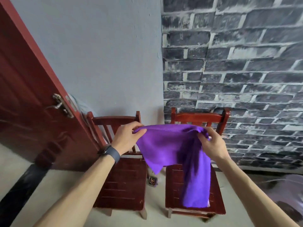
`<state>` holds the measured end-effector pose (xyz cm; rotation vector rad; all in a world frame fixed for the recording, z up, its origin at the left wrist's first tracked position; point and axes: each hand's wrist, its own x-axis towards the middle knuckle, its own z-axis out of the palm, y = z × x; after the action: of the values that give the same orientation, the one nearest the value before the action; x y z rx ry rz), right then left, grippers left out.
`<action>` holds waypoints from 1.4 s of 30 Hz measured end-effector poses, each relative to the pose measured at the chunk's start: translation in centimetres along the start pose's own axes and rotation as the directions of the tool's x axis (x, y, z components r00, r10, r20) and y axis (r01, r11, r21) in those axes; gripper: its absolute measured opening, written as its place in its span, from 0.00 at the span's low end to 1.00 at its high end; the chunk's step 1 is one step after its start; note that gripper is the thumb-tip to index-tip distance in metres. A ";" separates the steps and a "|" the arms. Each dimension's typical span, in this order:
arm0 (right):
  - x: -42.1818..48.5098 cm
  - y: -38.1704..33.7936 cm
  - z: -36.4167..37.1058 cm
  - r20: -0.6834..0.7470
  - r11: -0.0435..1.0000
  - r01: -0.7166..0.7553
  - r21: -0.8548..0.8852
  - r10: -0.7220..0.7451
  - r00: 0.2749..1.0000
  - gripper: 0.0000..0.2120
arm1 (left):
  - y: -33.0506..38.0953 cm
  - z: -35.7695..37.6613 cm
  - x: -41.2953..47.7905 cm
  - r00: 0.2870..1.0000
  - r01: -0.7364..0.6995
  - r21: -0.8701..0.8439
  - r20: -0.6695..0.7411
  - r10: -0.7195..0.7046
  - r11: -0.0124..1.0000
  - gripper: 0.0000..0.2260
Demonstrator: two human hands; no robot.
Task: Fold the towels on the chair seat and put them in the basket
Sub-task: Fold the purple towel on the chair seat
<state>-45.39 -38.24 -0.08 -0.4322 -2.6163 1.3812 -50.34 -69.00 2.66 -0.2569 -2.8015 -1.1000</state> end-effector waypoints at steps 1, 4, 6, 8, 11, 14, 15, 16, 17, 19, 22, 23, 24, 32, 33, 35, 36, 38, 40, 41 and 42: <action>-0.6 -1.0 1.1 -0.002 0.999 0.032 -0.027 -0.032 0.999 0.08 | 0.1 -1.6 0.6 1.000 -0.024 -0.021 -0.020 0.024 0.999 0.07; -3.0 -5.6 4.6 0.148 0.967 0.253 0.018 -0.253 0.956 0.23 | 1.7 -5.7 2.1 0.990 -0.131 -0.063 0.036 0.134 0.989 0.06; -4.4 -9.9 7.2 0.235 0.943 0.321 0.089 -0.333 0.913 0.28 | 3.1 -7.8 2.9 0.962 -0.230 -0.013 0.150 0.230 0.973 0.06; -5.0 -14.0 9.5 0.162 0.928 0.345 0.145 -0.366 0.916 0.18 | 3.7 -9.3 3.4 0.933 -0.292 -0.042 0.209 0.294 0.956 0.06; -4.7 -17.6 11.3 -0.031 0.927 0.357 0.114 -0.356 0.934 0.08 | 2.1 -11.3 2.9 0.963 -0.181 -0.331 0.132 0.235 0.926 0.11; -4.5 -18.8 12.5 -0.069 0.934 0.332 0.129 -0.325 0.943 0.09 | -3.3 -10.1 0.0 0.990 -0.080 -0.367 0.076 0.115 0.927 0.25; -4.6 -19.1 12.9 -0.053 0.934 0.311 0.176 -0.306 0.951 0.08 | -5.4 -8.8 -1.4 0.990 -0.062 -0.298 0.104 0.097 0.952 0.28; -4.7 -19.3 13.3 -0.033 0.933 0.283 0.222 -0.283 0.959 0.06 | -7.4 -7.4 -2.6 0.987 -0.044 -0.235 0.139 0.078 0.971 0.27; -4.7 -19.3 13.8 -0.020 0.931 0.263 0.252 -0.267 0.964 0.05 | -9.3 -6.2 -3.4 0.985 -0.015 -0.189 0.165 0.047 0.982 0.22; -4.8 -19.3 14.3 -0.002 0.934 0.231 0.273 -0.239 0.971 0.05 | -12.3 -4.9 -4.3 0.988 0.046 -0.089 0.148 -0.033 0.995 0.10; -4.8 -18.5 14.2 -0.002 0.945 0.173 0.276 -0.179 0.984 0.07 | -15.3 -5.4 -4.3 0.989 0.092 0.001 0.117 -0.092 0.996 0.11; -4.8 -18.1 14.0 -0.003 0.951 0.157 0.266 -0.162 0.987 0.07 | -16.0 -5.8 -4.1 0.988 0.090 0.050 0.125 -0.096 0.995 0.12; -4.7 -17.7 13.9 -0.005 0.954 0.146 0.263 -0.150 0.989 0.05 | -16.6 -6.3 -3.9 0.985 0.085 0.102 0.139 -0.099 0.991 0.14; -4.6 -15.1 14.3 0.067 0.987 0.143 0.076 -0.148 0.987 0.09 | -18.5 -13.0 -1.0 0.977 0.164 0.221 0.102 -0.190 0.961 0.18; -4.7 -14.8 14.3 0.088 0.990 0.133 0.050 -0.137 0.987 0.09 | -18.3 -13.9 -0.4 0.976 0.169 0.174 0.109 -0.190 0.970 0.16; -4.8 -14.1 14.3 0.114 0.992 0.125 0.020 -0.127 0.985 0.07 | -17.7 -15.3 0.7 0.974 0.165 0.097 0.144 -0.177 0.982 0.09; -4.8 -13.9 14.4 0.118 0.992 0.129 0.008 -0.129 0.985 0.06 | -17.4 -15.8 1.1 0.970 0.166 0.059 0.169 -0.174 0.984 0.06; -4.9 -13.7 14.4 0.114 0.992 0.123 0.031 -0.125 0.985 0.04 | -17.0 -16.6 1.6 0.949 0.232 -0.073 0.238 -0.209 0.970 0.05; -5.0 -13.7 14.3 0.097 0.991 0.107 0.075 -0.114 0.989 0.01 | -16.6 -17.1 1.7 0.929 0.319 -0.200 0.262 -0.263 0.926 0.06; -5.0 -13.6 14.2 0.083 0.991 0.105 0.088 -0.112 0.990 0.01 | -16.4 -17.3 1.7 0.931 0.334 -0.238 0.232 -0.280 0.912 0.06; -5.0 -13.6 14.1 0.065 0.989 0.109 0.099 -0.116 0.991 0.02 | -16.3 -17.4 1.7 0.942 0.323 -0.246 0.174 -0.286 0.914 0.06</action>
<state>-46.84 -58.13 3.23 -0.2235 -2.5712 1.5015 -54.40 -92.50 4.84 0.0947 -2.8682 -1.5977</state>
